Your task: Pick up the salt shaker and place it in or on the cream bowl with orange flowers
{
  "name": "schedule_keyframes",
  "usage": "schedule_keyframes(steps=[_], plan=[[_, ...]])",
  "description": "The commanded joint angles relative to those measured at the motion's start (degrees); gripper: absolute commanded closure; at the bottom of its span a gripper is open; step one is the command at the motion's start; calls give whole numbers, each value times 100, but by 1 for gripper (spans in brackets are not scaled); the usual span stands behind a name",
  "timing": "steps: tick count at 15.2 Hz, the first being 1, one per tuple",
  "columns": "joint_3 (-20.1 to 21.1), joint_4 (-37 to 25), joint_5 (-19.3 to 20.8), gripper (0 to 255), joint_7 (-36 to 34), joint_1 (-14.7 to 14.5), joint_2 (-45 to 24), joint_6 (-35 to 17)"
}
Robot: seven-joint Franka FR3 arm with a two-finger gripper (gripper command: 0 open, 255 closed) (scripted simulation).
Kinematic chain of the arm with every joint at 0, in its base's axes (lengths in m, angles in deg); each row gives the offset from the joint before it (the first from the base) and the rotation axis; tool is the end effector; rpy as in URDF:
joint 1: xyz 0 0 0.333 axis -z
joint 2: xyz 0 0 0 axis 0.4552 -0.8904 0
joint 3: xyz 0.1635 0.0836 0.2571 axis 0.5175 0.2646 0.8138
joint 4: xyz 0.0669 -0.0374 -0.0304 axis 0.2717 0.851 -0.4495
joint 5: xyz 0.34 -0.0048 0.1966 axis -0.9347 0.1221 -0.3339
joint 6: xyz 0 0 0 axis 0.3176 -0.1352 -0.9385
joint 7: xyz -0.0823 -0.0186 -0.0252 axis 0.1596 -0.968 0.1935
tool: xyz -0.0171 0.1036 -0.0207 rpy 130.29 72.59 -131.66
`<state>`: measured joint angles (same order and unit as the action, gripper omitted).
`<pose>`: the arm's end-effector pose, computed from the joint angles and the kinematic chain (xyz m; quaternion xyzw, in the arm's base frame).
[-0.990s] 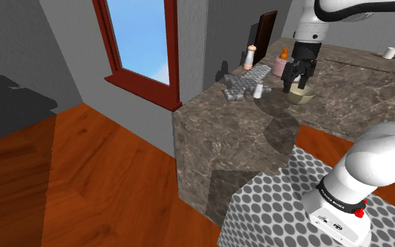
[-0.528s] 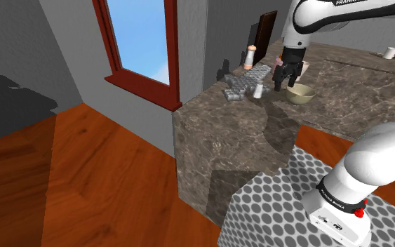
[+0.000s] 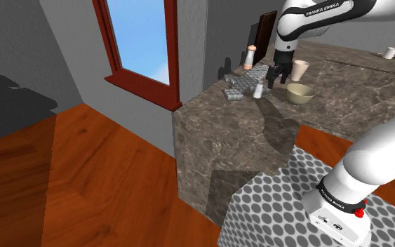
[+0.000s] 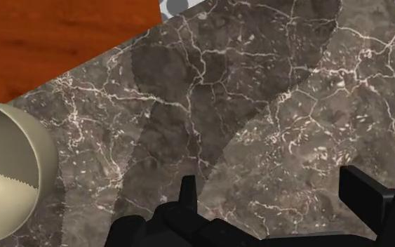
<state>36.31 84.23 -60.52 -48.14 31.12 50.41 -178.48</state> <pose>0.4358 -0.1587 0.4666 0.9980 -0.0352 -0.0518 0.0071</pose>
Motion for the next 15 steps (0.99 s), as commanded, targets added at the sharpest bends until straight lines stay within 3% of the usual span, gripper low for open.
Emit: schedule_keyframes(steps=[1,8,15], plan=[[-100,-274,0,0,171,25,-435,-211],[-342,-1431,-164,0,763,185,-1873,-656],[-415,-2979,-471,0,1308,496,-3373,-772]])
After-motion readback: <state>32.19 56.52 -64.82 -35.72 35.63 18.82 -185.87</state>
